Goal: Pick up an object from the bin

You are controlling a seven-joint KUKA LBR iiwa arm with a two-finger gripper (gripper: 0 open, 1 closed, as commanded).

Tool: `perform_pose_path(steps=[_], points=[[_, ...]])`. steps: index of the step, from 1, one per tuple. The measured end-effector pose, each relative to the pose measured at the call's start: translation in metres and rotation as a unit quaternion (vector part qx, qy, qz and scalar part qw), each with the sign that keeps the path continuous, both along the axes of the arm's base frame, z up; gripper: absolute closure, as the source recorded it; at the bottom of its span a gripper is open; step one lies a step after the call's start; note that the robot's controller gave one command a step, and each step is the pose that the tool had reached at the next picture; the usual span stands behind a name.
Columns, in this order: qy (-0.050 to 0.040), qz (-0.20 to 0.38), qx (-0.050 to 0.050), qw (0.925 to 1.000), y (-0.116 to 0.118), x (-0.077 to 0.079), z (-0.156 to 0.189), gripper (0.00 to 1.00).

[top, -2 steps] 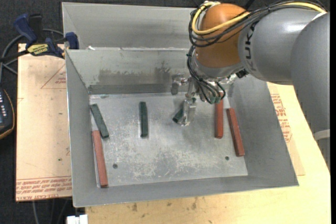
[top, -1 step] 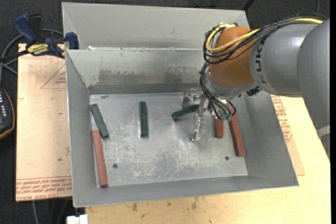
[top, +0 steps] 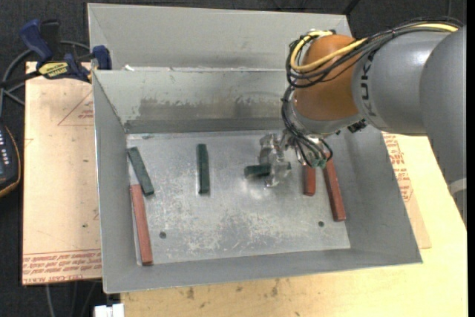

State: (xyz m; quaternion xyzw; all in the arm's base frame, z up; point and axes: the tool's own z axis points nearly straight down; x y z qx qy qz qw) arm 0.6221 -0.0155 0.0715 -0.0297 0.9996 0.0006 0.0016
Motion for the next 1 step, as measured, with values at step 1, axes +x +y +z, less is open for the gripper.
perform_pose_path(steps=[1], points=[[-0.0053,-0.008,0.0,1.0,0.0023,0.031,0.1539,1.0]])
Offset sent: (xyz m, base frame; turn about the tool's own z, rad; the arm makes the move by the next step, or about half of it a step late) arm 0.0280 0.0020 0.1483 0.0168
